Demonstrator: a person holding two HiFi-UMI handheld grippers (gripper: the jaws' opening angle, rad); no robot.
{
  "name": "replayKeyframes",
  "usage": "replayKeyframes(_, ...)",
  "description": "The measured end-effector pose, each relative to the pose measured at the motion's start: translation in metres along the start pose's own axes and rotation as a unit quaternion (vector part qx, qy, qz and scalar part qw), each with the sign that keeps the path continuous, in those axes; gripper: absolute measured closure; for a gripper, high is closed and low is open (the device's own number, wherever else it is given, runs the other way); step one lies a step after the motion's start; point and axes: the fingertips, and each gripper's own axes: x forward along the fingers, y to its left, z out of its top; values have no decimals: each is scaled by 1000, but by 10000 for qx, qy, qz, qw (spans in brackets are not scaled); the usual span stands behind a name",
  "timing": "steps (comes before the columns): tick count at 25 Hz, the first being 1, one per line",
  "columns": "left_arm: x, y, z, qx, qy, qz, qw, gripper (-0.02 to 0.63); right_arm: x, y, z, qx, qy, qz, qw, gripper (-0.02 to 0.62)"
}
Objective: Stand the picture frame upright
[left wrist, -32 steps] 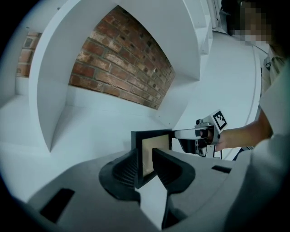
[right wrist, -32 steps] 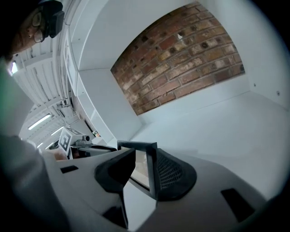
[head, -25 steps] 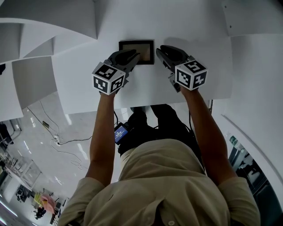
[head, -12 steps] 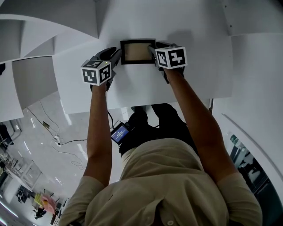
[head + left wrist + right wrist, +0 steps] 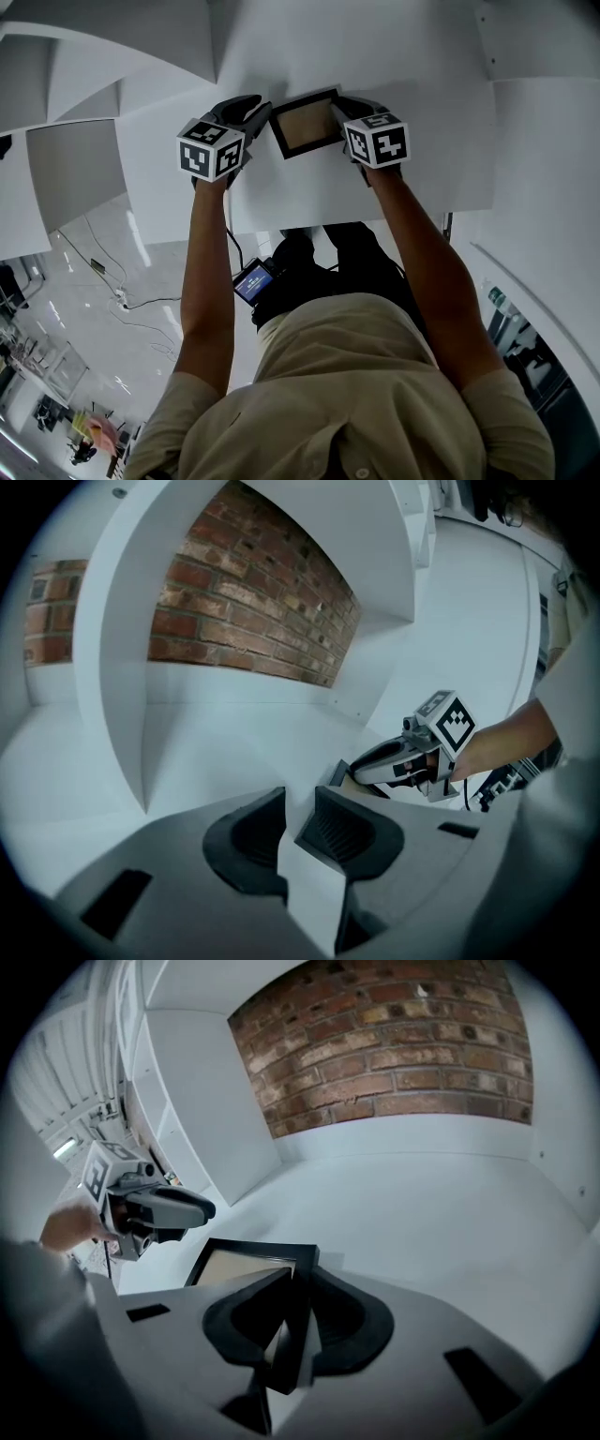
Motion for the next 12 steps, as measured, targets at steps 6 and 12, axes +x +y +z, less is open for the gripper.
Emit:
replayKeyframes(6,18,-38,-3,490,537,-1262,9893,526,-25,12,16,-1095,-416,129,9930,529)
replayKeyframes(12,34,-62,-10,704,1026,-2062,9706,524,-28,28,30,-2017,-600,319,9771,528)
